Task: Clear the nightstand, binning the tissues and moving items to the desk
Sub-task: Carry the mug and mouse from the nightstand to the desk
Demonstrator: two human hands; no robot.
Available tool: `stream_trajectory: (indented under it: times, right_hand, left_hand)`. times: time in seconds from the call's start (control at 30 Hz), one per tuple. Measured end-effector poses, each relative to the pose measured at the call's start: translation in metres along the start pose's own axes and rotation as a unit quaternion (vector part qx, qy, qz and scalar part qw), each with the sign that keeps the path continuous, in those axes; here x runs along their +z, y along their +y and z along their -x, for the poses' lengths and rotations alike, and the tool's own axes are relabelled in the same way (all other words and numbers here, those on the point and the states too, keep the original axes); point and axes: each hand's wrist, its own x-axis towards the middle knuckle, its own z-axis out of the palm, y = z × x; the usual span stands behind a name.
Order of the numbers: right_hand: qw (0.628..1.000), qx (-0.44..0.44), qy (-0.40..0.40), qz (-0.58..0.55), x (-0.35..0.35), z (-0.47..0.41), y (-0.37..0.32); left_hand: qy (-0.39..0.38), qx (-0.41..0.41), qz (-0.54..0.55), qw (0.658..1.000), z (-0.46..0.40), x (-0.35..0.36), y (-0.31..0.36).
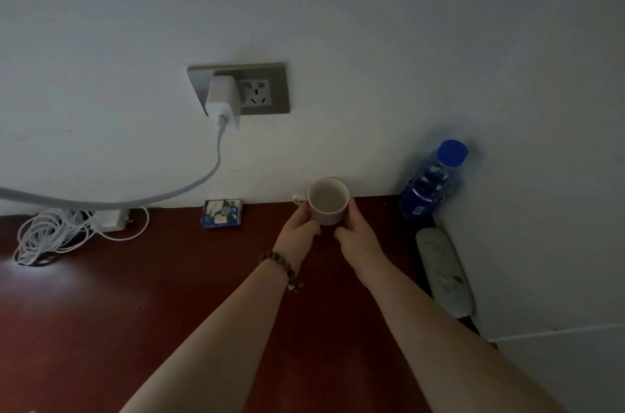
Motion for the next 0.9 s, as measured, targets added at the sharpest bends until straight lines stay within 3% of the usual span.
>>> stream_trajectory:
  times: [0.17,0.23,0.37,0.47,0.57,0.63,0.7,0.9]
  right_hand:
    - [1.0,0.001,0.01,0.008,0.0,0.005,0.003]
    - [0.999,-0.006,0.024,0.039,-0.008,0.012,0.002]
    - [0.984,-0.058,0.043,0.163,-0.03,0.041,0.01]
    - [0.923,-0.098,0.106,0.356,-0.048,0.069,0.033]
    - [0.849,-0.038,0.125,0.512,-0.07,0.092,0.063]
    - [0.822,0.013,0.109,0.559,-0.082,0.1,0.078]
    - [0.811,0.032,0.099,0.575,-0.089,0.102,0.085]
    - [0.808,-0.017,0.086,0.583,-0.101,0.104,0.087]
  left_hand:
    - [-0.003,0.005,-0.039,0.999,-0.001,-0.008,0.01]
    - [0.029,0.023,-0.152,0.988,0.004,-0.013,0.011]
    - [0.054,0.073,-0.429,0.899,0.033,-0.026,0.004]
    - [0.053,0.136,-0.521,0.841,0.064,-0.029,-0.002]
    - [0.041,0.136,-0.558,0.818,0.089,-0.03,-0.014]
    - [0.029,0.134,-0.566,0.813,0.098,-0.031,-0.022]
    - [0.028,0.139,-0.574,0.806,0.104,-0.033,-0.028]
    - [0.034,0.141,-0.573,0.806,0.113,-0.043,-0.031]
